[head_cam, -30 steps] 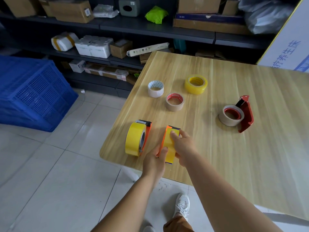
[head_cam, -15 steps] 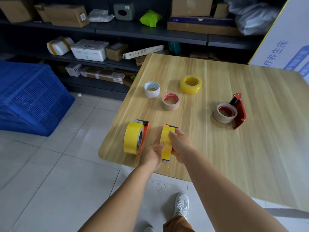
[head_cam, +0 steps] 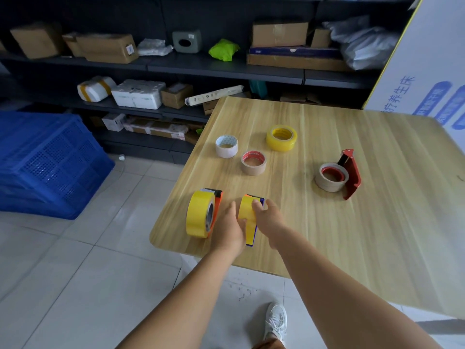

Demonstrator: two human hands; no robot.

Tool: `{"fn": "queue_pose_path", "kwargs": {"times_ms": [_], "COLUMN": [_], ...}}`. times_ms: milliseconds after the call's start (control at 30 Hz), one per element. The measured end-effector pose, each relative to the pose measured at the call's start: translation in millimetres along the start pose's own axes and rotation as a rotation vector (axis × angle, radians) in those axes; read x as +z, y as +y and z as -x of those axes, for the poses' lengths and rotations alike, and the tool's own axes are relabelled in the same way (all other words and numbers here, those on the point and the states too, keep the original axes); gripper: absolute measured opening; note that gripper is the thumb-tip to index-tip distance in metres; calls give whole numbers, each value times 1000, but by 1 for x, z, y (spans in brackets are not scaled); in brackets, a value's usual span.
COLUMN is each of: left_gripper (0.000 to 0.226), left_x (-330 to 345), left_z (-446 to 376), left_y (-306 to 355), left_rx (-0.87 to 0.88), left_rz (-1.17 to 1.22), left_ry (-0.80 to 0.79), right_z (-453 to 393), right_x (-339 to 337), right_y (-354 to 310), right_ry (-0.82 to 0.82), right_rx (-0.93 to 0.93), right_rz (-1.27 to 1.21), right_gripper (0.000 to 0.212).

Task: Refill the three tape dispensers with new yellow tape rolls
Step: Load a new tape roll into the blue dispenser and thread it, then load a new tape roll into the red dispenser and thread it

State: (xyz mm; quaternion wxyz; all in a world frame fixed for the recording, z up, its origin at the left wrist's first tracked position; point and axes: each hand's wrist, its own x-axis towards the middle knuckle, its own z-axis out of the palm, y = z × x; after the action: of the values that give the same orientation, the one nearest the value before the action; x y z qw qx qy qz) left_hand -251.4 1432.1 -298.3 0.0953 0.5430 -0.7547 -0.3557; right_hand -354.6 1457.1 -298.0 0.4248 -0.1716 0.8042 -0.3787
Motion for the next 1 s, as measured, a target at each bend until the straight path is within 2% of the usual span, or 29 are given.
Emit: {"fn": "queue_pose_path", "kwargs": {"times_ms": [167, 333, 567, 833, 1000], "left_gripper": [62, 62, 63, 66, 65], "left_x": [-5, 5, 47, 114, 144], "left_z": [-5, -15, -52, -106, -126], "left_y": [16, 56, 103, 176, 204], "left_rx": [310, 425, 453, 422, 379], "left_rz": [-310, -526, -578, -576, -584], "left_ry": [23, -76, -128, -227, -300], "right_z": [10, 1, -40, -112, -153], "right_x": [-27, -64, -128, -214, -246], "right_y": [3, 13, 17, 16, 16], "right_ry": [47, 155, 218, 170, 75], "right_rx": [-255, -412, -390, -371, -391], "right_rz": [321, 599, 751, 863, 909], "right_gripper": [62, 64, 66, 65, 71]}}
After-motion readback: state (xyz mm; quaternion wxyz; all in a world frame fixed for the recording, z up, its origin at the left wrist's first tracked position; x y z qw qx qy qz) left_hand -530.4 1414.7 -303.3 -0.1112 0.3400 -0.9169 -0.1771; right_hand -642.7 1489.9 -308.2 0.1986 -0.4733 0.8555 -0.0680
